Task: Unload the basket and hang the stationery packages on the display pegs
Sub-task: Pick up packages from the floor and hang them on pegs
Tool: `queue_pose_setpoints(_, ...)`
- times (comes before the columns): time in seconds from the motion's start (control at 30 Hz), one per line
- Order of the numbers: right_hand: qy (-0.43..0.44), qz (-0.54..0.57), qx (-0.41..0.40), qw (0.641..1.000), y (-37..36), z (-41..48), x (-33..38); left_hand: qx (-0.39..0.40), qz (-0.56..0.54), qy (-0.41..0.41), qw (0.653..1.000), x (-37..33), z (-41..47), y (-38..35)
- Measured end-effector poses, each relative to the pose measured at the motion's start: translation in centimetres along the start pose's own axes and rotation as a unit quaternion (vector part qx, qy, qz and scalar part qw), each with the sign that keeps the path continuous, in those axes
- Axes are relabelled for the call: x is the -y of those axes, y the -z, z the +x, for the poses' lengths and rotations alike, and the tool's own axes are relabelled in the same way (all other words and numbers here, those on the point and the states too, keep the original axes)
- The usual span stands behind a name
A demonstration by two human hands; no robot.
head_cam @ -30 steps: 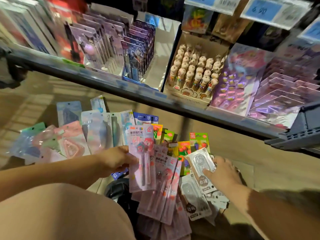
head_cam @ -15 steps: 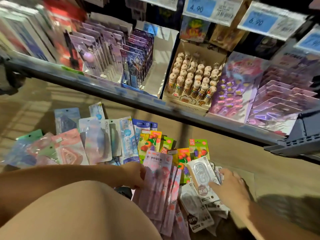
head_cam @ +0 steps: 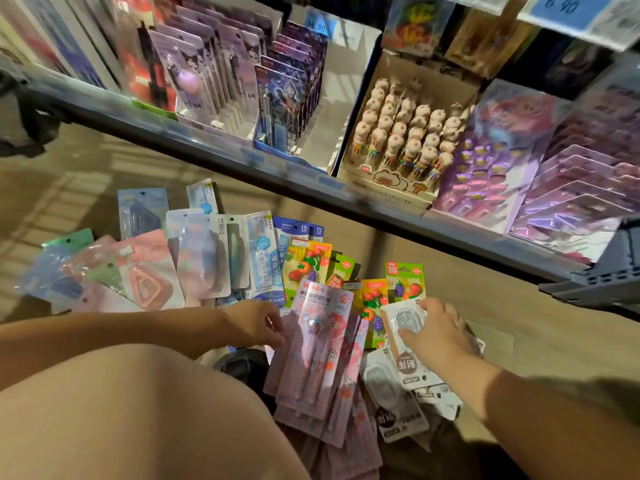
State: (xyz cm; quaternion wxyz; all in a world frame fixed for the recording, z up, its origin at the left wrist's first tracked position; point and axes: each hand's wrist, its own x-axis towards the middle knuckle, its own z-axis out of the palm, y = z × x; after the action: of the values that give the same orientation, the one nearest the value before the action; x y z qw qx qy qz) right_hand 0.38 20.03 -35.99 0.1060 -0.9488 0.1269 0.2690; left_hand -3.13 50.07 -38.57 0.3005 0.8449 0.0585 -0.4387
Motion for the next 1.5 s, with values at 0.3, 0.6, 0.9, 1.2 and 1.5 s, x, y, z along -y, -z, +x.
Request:
queue_pose_setpoints(0.3, -0.103, 0.182, 0.027, 0.978, 0.4, 0.7, -6.0, 0.016, 0.096, -0.041, 0.994, -2.2, 1.2, -0.4)
queue_pose_setpoints(0.6, -0.181, 0.373, 0.141, 0.899, -0.7, 0.9, -9.8, -0.046, 0.197, -0.088, 0.975, -6.3, 2.6, 0.6)
queue_pose_setpoints(0.9, -0.147, 0.325, 0.109, 0.928, -1.3, 1.8, -9.2, -0.052, 0.253, -0.106, 0.96, -9.2, 2.3, -0.4)
queue_pose_setpoints(1.2, -0.104, 0.278, 0.131, 0.946, -1.2, 2.9, -7.9, 0.031, 0.297, -0.189, 0.935, -11.8, 3.1, -1.2)
queue_pose_setpoints(1.5, -0.097, 0.234, 0.192, 0.948, -0.6, 4.5, -6.9, 0.056, 0.367, -0.247, 0.895, -14.5, 5.7, -2.2)
